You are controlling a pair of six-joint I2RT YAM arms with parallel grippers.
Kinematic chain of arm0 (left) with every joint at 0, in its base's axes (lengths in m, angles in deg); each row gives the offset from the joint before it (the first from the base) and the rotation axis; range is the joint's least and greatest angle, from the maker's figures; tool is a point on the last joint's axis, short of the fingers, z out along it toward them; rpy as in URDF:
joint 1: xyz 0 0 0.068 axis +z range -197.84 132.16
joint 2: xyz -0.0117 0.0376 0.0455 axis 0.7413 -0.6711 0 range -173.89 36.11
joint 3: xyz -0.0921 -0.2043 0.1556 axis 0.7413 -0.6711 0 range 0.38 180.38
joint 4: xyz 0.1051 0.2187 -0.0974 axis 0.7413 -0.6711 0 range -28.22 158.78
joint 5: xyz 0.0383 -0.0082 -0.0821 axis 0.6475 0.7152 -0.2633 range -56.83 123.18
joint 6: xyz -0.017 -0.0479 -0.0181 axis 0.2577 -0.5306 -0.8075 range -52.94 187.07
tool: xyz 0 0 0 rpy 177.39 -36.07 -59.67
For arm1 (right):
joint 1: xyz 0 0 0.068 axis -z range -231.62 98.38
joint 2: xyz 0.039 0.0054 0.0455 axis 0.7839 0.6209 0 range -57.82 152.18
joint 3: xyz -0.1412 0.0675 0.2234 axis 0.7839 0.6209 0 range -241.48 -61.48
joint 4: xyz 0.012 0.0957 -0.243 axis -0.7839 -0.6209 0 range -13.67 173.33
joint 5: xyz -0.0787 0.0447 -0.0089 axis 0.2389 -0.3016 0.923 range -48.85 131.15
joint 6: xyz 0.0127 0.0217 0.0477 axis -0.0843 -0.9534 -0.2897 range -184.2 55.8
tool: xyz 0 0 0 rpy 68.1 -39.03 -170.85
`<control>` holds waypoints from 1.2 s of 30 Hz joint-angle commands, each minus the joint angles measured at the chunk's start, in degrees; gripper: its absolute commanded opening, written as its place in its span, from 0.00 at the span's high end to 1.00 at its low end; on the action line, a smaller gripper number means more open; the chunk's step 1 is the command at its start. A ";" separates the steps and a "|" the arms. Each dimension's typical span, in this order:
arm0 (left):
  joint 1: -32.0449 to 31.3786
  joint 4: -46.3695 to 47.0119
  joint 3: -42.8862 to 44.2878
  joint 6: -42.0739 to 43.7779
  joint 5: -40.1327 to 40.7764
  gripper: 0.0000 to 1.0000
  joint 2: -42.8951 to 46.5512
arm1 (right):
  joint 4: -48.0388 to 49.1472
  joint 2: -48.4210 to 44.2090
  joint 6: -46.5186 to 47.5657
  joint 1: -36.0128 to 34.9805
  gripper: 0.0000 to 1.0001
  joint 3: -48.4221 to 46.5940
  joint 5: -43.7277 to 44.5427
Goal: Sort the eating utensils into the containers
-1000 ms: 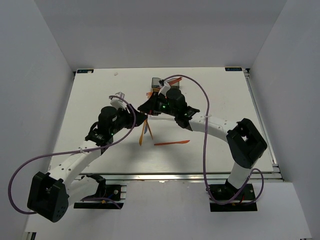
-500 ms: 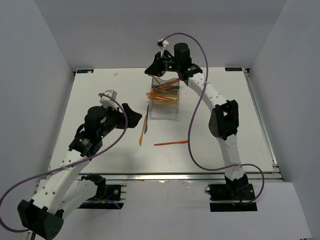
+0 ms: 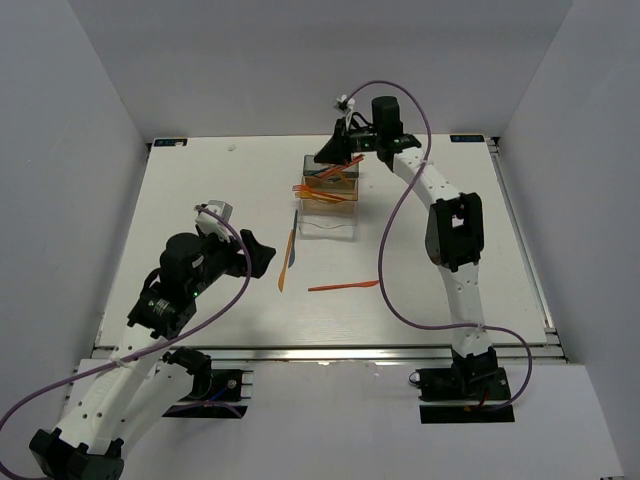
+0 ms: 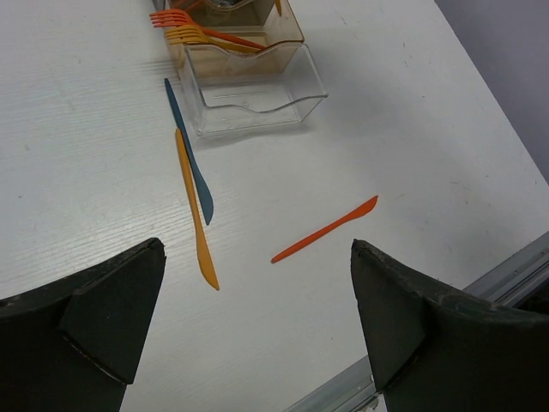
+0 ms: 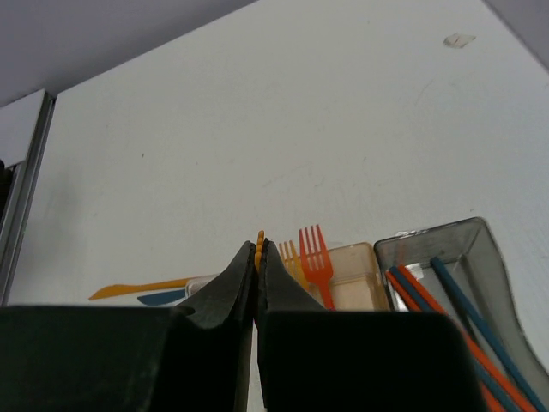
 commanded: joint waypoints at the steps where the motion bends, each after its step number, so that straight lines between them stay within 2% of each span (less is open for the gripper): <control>1: 0.06 -0.21 -0.13 1.12 -0.28 0.02 0.20 | 0.57 -1.57 4.30 -1.64 1.00 3.79 -3.01; 12: 0.06 -0.47 -0.48 0.95 0.87 0.02 2.40 | -3.30 0.71 8.17 -3.04 1.00 5.56 1.12; 16: 0.06 -0.47 -0.66 0.86 1.22 0.02 3.19 | -4.17 2.29 9.74 -3.92 0.89 5.12 4.64; 22: 0.06 -0.65 -0.83 0.77 1.75 0.02 3.72 | -2.60 5.28 8.79 -4.28 0.92 2.84 4.30; 23: 0.06 -0.56 -0.92 0.68 1.75 0.02 4.15 | -2.16 5.63 8.00 -4.28 0.90 2.40 4.12; 27: 0.06 -0.39 -1.01 0.68 1.66 0.02 4.42 | -0.49 5.63 7.30 -4.54 0.74 2.39 3.06; 28: 0.06 -0.47 -1.01 0.68 1.66 0.02 4.42 | 0.04 5.55 6.86 -4.54 0.61 2.65 3.32; 30: 0.06 -0.38 -1.01 0.68 1.05 0.02 4.51 | 0.92 5.20 6.33 -4.63 0.54 2.66 3.41; 31: 0.06 -0.30 -1.01 0.68 0.96 0.02 4.68 | 1.27 5.11 5.80 -4.63 0.39 2.74 3.67; 32: 0.06 -0.30 -1.10 0.68 0.87 0.02 4.77 | 1.79 4.67 5.10 -4.71 0.30 2.66 3.68; 33: 0.06 -0.30 -1.10 0.68 0.78 0.02 4.95 | 2.06 4.41 4.92 -4.72 0.25 2.57 3.68; 36: 0.06 -0.30 -1.10 0.68 0.87 0.02 4.95 | 3.46 3.00 3.08 -4.71 0.21 2.40 4.38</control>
